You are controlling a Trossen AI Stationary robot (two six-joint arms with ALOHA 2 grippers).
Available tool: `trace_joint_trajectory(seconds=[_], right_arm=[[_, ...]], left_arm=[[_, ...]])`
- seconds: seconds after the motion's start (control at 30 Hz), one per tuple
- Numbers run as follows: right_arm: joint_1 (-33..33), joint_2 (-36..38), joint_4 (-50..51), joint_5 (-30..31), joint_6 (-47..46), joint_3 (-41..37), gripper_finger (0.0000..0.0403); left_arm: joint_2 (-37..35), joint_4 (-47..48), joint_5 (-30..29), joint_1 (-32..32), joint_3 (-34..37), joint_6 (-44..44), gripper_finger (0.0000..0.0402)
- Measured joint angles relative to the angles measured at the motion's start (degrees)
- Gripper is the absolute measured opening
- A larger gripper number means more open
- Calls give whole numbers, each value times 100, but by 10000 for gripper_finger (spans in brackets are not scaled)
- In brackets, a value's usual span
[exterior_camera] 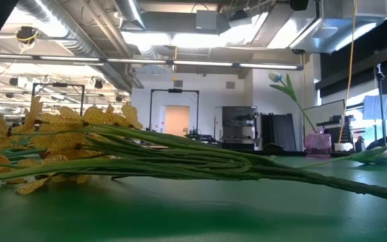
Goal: Sort flowers into vase by color
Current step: Adjust the transparent vase
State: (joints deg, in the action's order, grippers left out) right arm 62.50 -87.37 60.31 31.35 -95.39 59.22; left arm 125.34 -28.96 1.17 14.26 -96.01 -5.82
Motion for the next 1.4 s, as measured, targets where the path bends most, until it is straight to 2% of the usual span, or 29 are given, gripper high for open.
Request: trace_joint_trajectory(seconds=[0.37,0.5,0.73,0.97,1.03,1.13,1.27,1.4], right_arm=[[-242,-1,89,740,109,-20,168],[-518,-17,-199,826,399,-291,168],[-749,0,-810,1524,539,-781,168],[-782,0,-806,1444,587,-796,168],[-781,0,-794,1345,611,-779,183],[-781,11,-826,994,848,-727,228],[-774,74,-787,951,1103,-557,281],[-778,141,-698,931,1220,-372,310]], left_arm=[[-26,66,35,7,-9,0,0],[-48,391,34,7,-13,0,0],[-142,838,-18,-94,-13,0,12],[-228,1448,-248,-257,6,0,41],[-240,1643,-420,-299,7,0,47],[-295,2060,-653,-326,13,-7,56],[-337,2265,-866,-314,13,-2,72],[-341,2333,-878,-299,13,-63,89]])
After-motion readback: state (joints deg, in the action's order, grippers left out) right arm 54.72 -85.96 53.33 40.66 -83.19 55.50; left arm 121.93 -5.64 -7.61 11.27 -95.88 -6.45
